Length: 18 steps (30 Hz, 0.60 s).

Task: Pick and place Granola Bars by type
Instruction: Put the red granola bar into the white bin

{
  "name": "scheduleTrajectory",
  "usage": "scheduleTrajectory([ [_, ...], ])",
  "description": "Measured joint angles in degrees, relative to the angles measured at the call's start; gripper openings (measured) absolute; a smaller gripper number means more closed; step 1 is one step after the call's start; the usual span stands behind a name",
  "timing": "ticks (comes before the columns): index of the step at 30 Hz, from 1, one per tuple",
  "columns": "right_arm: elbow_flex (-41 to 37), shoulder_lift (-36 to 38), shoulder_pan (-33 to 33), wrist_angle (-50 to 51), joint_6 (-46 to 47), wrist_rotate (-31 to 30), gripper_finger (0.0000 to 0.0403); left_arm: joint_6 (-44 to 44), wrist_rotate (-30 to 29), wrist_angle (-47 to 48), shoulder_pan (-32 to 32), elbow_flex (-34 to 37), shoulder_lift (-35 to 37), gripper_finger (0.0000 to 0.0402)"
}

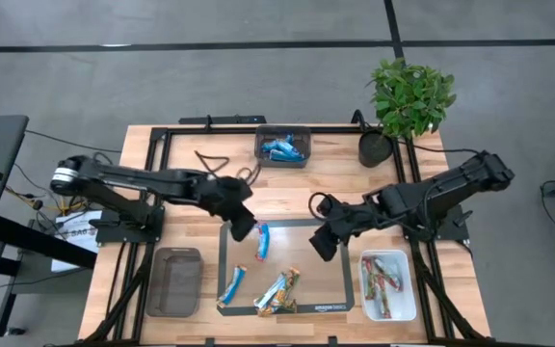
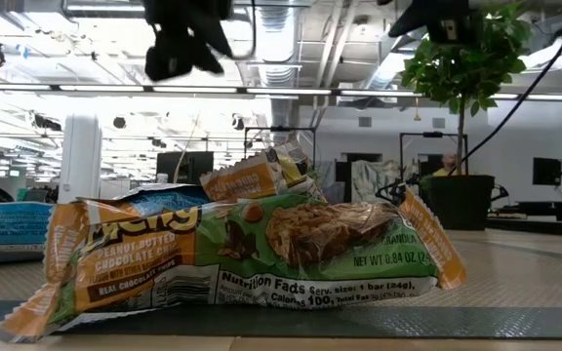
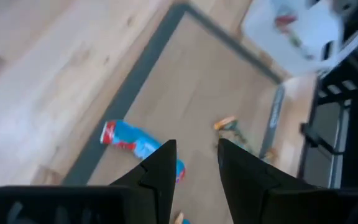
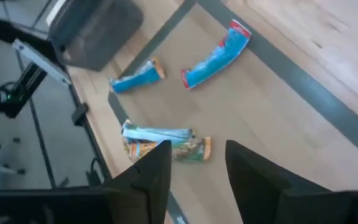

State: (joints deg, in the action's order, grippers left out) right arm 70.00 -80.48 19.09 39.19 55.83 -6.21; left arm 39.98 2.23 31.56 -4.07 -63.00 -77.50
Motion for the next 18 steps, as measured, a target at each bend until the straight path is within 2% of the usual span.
scheduleTrajectory([
  [10,0.0,5.5,4.3,17.3,-0.8,-1.7,0.014,14.3,1.5,-1.0,0.0,0.0,-13.1,0.0115],
  [14,0.0,9.1,7.0,21.9,-0.8,-5.1,0.0135,18.1,5.0,-5.0,0.0,0.0,-17.6,0.0141],
  [18,0.0,12.7,9.0,25.0,-0.8,-7.6,0.0132,22.5,3.6,-5.6,0.0,0.0,-20.7,0.0178],
])
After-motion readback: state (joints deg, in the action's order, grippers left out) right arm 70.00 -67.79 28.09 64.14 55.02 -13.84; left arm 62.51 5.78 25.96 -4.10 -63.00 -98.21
